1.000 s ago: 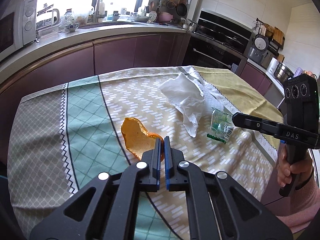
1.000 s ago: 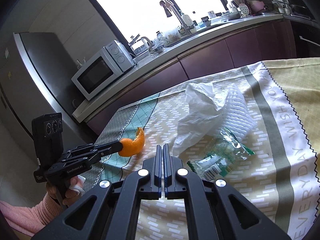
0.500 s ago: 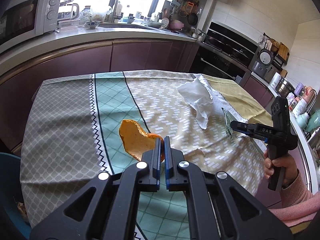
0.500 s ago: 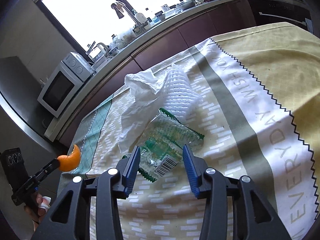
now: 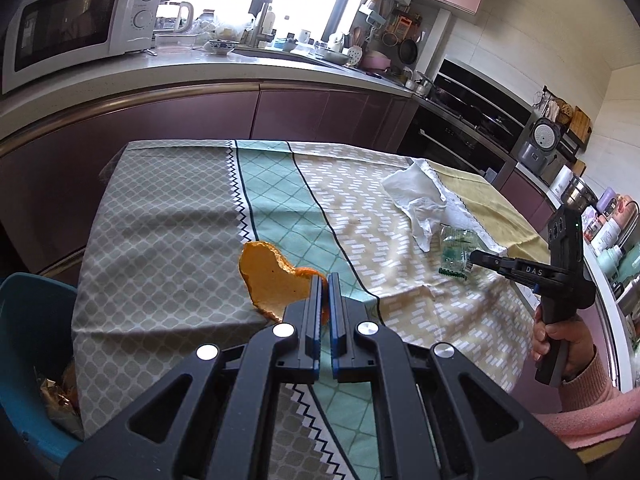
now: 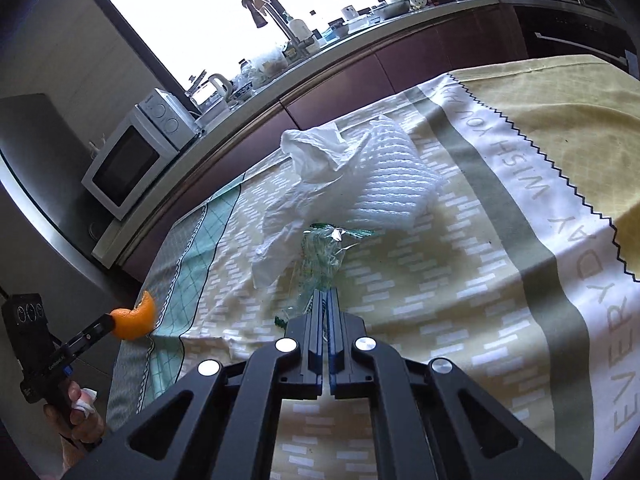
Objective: Collect trash
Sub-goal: 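Carry peel and clear wrapper to the teal bin and release both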
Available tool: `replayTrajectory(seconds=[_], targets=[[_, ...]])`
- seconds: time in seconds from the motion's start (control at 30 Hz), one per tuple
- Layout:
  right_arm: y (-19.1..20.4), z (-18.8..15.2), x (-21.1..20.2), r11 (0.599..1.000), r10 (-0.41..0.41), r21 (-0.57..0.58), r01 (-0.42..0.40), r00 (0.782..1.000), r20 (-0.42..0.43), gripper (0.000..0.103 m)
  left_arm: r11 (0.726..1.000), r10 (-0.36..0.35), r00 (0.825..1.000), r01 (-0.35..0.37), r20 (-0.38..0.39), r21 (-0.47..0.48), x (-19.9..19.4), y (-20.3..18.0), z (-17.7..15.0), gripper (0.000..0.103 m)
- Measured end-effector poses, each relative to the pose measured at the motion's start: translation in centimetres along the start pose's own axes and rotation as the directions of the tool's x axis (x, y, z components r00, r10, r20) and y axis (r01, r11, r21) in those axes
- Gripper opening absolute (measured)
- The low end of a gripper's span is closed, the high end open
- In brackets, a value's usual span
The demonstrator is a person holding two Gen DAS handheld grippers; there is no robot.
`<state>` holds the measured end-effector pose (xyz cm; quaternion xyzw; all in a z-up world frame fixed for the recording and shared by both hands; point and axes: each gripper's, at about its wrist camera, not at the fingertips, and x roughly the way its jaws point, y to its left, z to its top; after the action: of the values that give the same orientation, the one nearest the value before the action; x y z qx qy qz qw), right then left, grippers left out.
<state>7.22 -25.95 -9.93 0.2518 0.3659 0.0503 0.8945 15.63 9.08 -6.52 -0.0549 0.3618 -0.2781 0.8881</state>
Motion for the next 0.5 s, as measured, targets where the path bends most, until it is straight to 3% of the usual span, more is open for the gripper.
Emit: replayTrajectory(seconds=[0.27,0.4,0.5], targets=[[7.1,0.0,-0.9,0.976,0.137,-0.170,-0.137,0.991,-0.015,0.000,0.996,0.078,0.995,-0.075,0.062,-0.044,-5.3,3.8,-1.0,0.004],[12.5,-0.5,0.1,0.929,0.254,-0.259,-0.265,0.964,-0.076,0.000,0.986,0.150,0.984,-0.143,0.096,-0.081,-8.8,6.5,-1.8,0.004],[16.8,-0.8,1.8,0.879,0.336,-0.305,-0.365,0.930,-0.147,0.000,0.972,0.215,0.971,-0.201,0.107,-0.123,-10.8,9.0,-2.4,0.004]])
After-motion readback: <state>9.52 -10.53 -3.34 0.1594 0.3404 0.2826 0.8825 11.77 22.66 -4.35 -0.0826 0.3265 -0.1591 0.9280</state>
